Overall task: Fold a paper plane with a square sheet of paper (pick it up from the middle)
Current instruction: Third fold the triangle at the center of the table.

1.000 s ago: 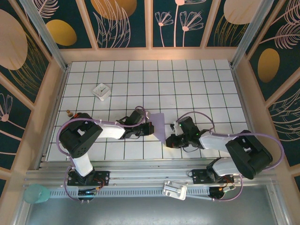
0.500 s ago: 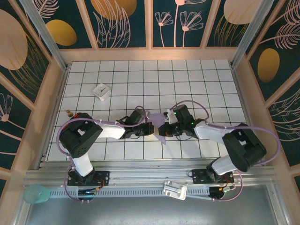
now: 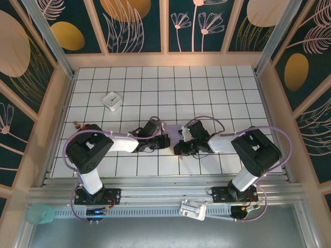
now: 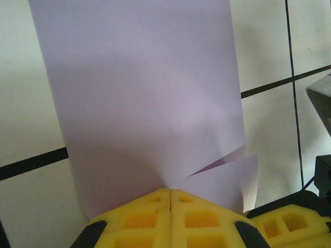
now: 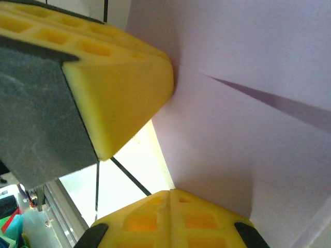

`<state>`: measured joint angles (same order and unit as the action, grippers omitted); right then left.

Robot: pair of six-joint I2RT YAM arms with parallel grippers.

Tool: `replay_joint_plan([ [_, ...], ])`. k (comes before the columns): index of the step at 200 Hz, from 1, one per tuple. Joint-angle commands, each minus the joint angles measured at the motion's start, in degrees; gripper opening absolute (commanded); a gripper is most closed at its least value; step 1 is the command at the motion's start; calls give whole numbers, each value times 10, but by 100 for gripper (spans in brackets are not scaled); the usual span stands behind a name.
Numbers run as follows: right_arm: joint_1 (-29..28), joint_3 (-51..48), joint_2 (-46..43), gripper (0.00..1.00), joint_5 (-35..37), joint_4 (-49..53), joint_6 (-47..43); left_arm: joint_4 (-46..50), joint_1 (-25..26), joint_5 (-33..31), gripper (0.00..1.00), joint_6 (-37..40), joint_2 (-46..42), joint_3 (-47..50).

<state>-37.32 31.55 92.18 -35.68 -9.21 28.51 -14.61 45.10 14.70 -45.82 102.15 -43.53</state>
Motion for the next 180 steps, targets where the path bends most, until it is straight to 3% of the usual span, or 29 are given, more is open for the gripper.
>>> replay_joint_plan([
  [1, 0, -58, -17, 0, 24, 57, 8, 69, -4, -36, 0, 16, 30, 9],
  [57, 1, -109, -91, 0, 35, 77, 32, 71, -4, -38, 0, 18, 29, 8],
  [129, 13, -106, -53, 0, 57, 77, 45, 55, -4, -5, 0, 4, 14, -21],
  [180, 45, -127, -37, 0, 9, 44, 102, 64, -4, 16, 4, 14, 13, -53],
])
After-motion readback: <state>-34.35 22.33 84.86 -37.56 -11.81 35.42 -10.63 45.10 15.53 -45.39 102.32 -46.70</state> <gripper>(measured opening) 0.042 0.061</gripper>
